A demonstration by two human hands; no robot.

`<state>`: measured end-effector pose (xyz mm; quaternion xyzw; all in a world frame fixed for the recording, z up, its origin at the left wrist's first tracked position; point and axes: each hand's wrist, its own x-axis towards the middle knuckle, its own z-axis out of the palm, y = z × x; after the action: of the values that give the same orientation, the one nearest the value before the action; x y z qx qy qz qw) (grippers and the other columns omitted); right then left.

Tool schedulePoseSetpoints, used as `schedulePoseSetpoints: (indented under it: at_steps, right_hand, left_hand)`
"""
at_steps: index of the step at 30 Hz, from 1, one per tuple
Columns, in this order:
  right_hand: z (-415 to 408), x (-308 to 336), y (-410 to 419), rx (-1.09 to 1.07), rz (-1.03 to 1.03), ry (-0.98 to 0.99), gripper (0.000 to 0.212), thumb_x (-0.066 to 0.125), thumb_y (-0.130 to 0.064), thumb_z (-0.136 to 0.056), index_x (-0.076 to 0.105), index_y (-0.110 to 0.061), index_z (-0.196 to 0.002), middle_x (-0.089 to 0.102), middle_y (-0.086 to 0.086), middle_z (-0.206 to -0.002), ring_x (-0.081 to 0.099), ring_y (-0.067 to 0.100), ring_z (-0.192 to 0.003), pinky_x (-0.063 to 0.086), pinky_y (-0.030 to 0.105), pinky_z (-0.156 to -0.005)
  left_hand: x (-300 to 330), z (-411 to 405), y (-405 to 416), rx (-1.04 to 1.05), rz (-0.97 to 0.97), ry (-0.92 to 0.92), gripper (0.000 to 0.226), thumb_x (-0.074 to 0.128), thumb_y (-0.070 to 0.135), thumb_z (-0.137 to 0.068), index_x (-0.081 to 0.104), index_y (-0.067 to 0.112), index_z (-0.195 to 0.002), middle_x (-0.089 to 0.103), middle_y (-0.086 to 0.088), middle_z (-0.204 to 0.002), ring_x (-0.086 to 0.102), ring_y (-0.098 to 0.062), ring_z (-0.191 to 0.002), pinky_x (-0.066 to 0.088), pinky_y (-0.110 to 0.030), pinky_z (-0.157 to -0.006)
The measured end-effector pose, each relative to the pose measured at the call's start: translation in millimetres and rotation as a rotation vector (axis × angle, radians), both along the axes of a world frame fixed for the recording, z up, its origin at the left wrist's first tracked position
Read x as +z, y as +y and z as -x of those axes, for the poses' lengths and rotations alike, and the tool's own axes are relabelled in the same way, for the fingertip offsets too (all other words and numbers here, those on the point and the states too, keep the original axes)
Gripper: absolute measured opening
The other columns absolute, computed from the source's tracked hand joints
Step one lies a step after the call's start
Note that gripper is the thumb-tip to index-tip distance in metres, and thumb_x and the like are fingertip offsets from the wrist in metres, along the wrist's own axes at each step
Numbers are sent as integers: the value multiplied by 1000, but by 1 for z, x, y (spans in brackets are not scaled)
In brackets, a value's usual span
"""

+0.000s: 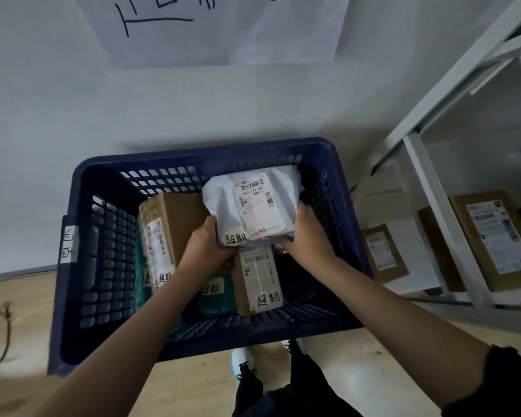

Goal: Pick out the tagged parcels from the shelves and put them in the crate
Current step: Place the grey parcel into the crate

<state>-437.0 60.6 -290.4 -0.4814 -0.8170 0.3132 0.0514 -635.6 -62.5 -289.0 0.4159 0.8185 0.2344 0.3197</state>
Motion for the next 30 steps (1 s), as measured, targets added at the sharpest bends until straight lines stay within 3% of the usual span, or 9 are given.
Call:
schedulePoseSetpoints:
  at_steps: [3, 5, 10, 13, 16, 20, 26, 30]
  right_hand:
    - [-1, 3, 1, 19, -13, -12, 84, 86, -23, -79, 36, -3, -143, 48, 14, -127, 55, 28, -112, 51, 37, -82]
    - [-2, 6, 2, 36, -26, -25, 80, 85, -23, -80, 38, -3, -141, 48, 14, -126, 56, 28, -110, 51, 37, -80]
    - [-6, 16, 0, 86, -53, -99, 72, 84, -22, -80, 42, -3, -136, 49, 14, -123, 55, 28, -108, 51, 36, -82]
    - [-10, 27, -5, 101, -53, -147, 77, 85, -20, -80, 39, -6, -140, 49, 13, -124, 55, 27, -110, 48, 34, -84]
    - [-13, 42, -16, 115, -87, -177, 81, 84, -19, -80, 35, -7, -144, 49, 13, -125, 55, 27, -111, 49, 34, -84]
    - [-20, 66, -38, 125, -153, -159, 85, 83, -20, -82, 32, -7, -148, 47, 12, -130, 54, 27, -116, 52, 36, -88]
    - [-39, 96, -73, 166, -278, -88, 65, 77, -24, -87, 43, -9, -140, 48, 9, -131, 52, 24, -118, 49, 31, -88]
    - [-54, 116, -98, 166, -300, -46, 71, 75, -25, -90, 38, -10, -149, 47, 8, -138, 50, 23, -123, 46, 29, -94]
  left_hand:
    - [-1, 1, 0, 4, 0, -17, 44, 80, 26, -81, 49, 11, -109, 63, -2, -100, 61, -14, -83, 51, -21, -59]
    - [2, 0, -1, 14, 1, -27, 42, 79, 24, -82, 50, 11, -108, 62, -1, -99, 59, -11, -82, 45, -16, -55]
    - [10, -2, -7, 27, 17, -4, 39, 74, 22, -83, 51, 13, -113, 62, -3, -106, 62, -20, -95, 55, -33, -73]
    - [20, -4, -16, 3, 53, 30, 47, 70, 18, -82, 50, 12, -124, 61, -4, -111, 58, -23, -101, 47, -32, -79]
    - [34, -6, -31, -29, 95, 87, 57, 72, 23, -79, 49, 13, -130, 60, -5, -117, 58, -25, -106, 49, -35, -85]
    - [58, -9, -55, -81, 81, 186, 59, 73, 33, -81, 48, 13, -131, 57, -7, -123, 57, -28, -111, 44, -33, -82]
    - [96, -16, -96, -132, -8, 332, 66, 65, 38, -91, 38, 16, -147, 47, -7, -144, 52, -28, -124, 49, -40, -93]
    - [115, -26, -122, -158, -59, 383, 66, 64, 37, -92, 37, 17, -148, 40, -3, -153, 44, -27, -134, 46, -42, -101]
